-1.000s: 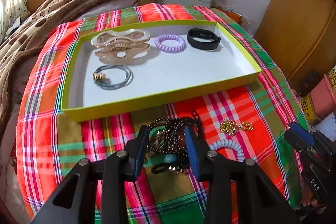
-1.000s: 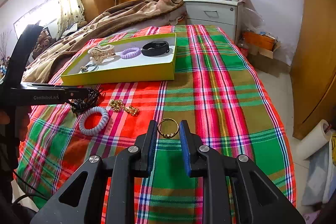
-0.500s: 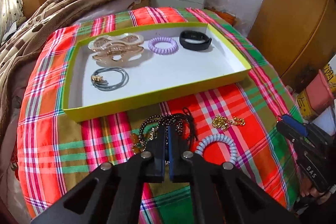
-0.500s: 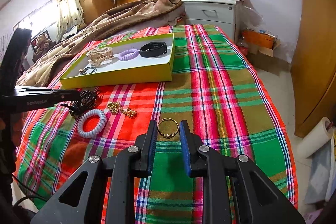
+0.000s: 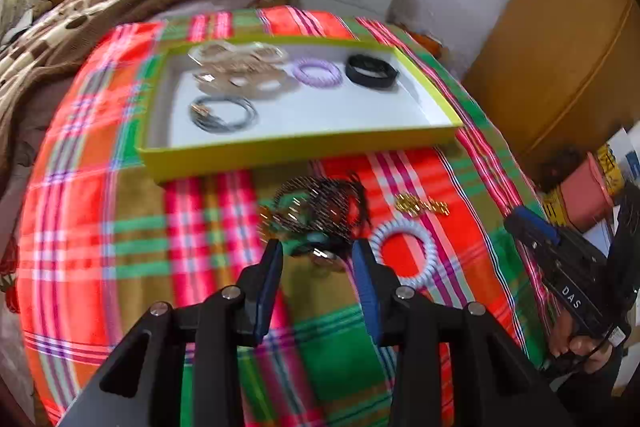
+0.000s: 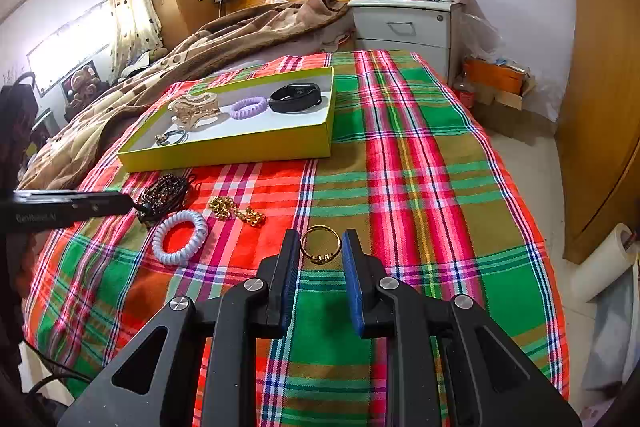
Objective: Organize jewelry
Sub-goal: 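Grasp and lift the gold ring with the right tool while the left tool grasps the beaded bracelet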
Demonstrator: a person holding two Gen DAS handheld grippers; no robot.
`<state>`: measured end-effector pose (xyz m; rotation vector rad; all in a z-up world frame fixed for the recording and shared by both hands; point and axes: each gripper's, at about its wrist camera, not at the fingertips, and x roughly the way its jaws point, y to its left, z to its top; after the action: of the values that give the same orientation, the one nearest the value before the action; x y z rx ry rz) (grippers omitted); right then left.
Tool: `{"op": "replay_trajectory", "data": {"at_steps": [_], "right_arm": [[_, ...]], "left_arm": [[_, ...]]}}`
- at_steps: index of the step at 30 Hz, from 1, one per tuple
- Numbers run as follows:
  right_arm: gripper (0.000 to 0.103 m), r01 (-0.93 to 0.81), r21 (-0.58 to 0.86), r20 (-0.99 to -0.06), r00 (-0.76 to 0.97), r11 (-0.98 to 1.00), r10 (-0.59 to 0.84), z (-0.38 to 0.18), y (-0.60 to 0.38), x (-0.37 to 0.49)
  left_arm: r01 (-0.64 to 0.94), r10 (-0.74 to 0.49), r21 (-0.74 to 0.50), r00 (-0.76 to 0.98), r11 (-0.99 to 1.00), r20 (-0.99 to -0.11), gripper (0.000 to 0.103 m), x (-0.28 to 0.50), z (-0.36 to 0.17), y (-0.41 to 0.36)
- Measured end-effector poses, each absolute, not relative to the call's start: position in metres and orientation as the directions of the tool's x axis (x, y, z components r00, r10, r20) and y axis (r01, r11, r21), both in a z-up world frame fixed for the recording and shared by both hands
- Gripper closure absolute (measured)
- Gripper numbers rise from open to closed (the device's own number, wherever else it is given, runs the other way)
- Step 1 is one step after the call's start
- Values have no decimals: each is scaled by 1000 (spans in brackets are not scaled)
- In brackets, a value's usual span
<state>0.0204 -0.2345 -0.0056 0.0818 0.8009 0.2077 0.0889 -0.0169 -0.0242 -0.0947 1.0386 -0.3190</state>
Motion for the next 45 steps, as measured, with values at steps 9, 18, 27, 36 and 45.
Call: {"op": "replay_trajectory", "data": {"at_steps": [9, 18, 27, 36, 45], "right_arm": [[80, -153, 153, -704, 676, 976, 216, -7, -235, 20], [80, -152, 155, -706, 674, 976, 218, -9, -236, 21], [80, -148, 156, -705, 676, 977, 215, -9, -236, 21], [80, -147, 146, -703, 681, 978, 207, -5, -235, 20], [80, -152, 130, -694, 691, 980, 200, 3, -231, 19]], "left_arm": [[187, -196, -121, 461, 975, -866, 66, 86, -40, -34], [192, -200, -120, 480, 974, -854, 65, 93, -41, -43], [203, -208, -122, 482, 972, -851, 83, 91, -41, -41], [212, -230, -141, 490, 967, -841, 84, 87, -35, -37], [232, -301, -203, 551, 951, -778, 85, 80, -2, -26]]}}
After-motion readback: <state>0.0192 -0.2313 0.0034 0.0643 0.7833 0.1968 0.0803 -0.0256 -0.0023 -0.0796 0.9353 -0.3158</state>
